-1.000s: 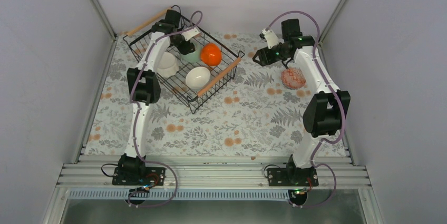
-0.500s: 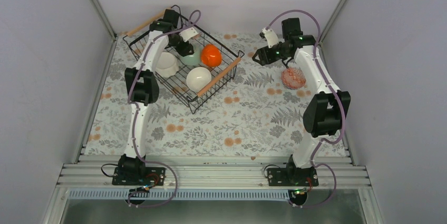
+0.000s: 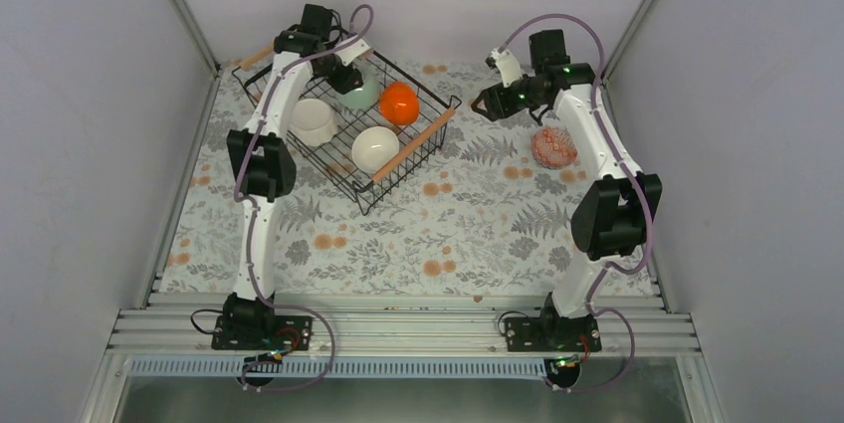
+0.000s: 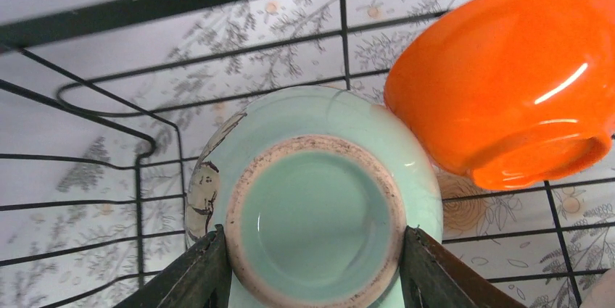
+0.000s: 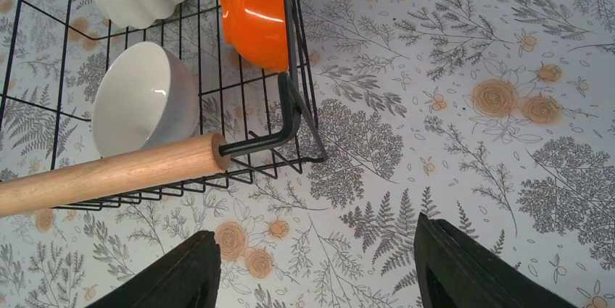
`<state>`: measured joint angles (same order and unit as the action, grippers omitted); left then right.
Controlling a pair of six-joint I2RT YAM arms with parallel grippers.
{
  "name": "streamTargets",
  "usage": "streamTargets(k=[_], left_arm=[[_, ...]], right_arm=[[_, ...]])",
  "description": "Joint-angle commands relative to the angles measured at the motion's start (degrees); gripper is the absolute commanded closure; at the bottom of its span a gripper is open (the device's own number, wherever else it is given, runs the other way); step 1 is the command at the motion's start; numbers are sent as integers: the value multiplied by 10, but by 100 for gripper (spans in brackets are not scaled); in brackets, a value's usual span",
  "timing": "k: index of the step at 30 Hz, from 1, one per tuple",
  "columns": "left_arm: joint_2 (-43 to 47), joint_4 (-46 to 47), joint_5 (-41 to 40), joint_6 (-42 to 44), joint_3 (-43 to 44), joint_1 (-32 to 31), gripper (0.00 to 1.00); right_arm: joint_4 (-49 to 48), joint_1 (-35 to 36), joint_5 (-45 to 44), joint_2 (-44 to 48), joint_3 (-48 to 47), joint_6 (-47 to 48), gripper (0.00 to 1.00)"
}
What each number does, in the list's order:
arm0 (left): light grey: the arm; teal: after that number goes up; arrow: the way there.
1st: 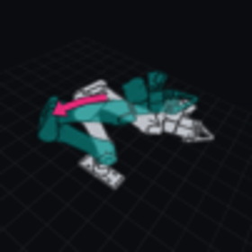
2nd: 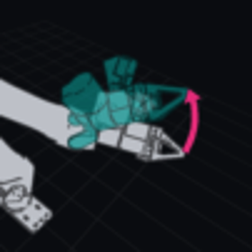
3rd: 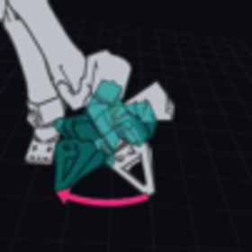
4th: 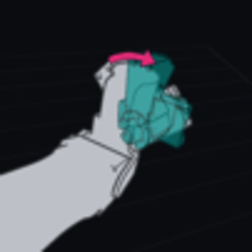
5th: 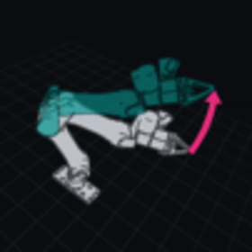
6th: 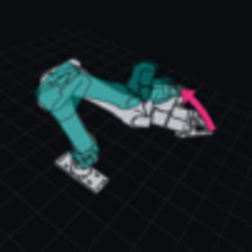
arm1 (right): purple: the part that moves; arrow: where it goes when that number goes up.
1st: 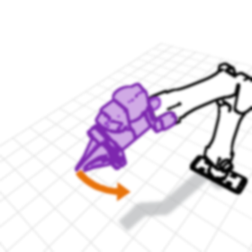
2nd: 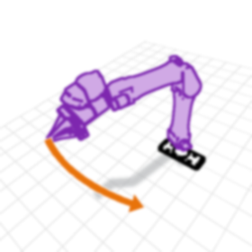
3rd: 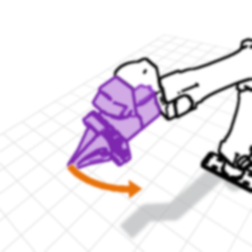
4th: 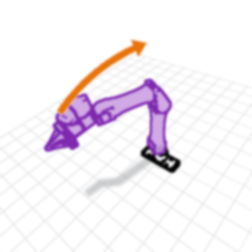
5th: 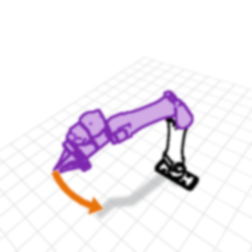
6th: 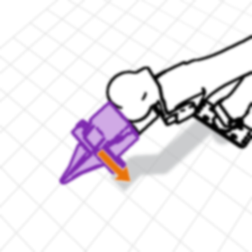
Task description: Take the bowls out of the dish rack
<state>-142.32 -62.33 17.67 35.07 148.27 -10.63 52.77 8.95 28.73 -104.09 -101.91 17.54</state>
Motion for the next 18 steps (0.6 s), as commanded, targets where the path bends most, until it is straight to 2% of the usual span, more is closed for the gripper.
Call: streamTargets(k=[1,7,14,18], left_arm=[[49,51,-3,-20,8,1,79],[63,47,5,-24,4,2,78],[82,54,1,-29,2,1,78],[98,52,11,-37,3,2,79]], right_arm=[[6,7,10,11,-18,7,35],[16,12,56,-4,-32,11,35],[59,31,136,-56,-102,31,35],[60,33,218,-72,-138,28,34]])
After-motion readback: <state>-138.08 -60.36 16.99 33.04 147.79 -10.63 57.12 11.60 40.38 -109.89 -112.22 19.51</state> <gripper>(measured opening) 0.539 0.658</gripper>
